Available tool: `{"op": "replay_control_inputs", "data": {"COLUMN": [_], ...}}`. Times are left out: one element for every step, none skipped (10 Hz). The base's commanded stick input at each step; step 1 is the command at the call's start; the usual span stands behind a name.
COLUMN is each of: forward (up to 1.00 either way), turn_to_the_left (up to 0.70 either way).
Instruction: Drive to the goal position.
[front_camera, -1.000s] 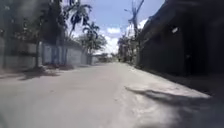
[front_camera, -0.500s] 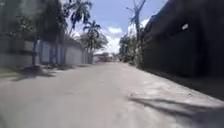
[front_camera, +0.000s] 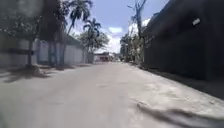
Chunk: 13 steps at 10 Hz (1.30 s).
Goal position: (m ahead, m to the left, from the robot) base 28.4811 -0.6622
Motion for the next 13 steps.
{"op": "replay_control_inputs", "data": {"forward": [0.85, 0.85, 0.85, 0.85, 0.85, 0.85, 0.85, 0.85, 0.85, 0.85, 0.85, 0.85, 0.85], "turn_to_the_left": [0.00, 0.00, 0.00, 0.00, 0.00, 0.00, 0.00, 0.00, -0.03, -0.14, -0.26, -0.34, 0.00]}}
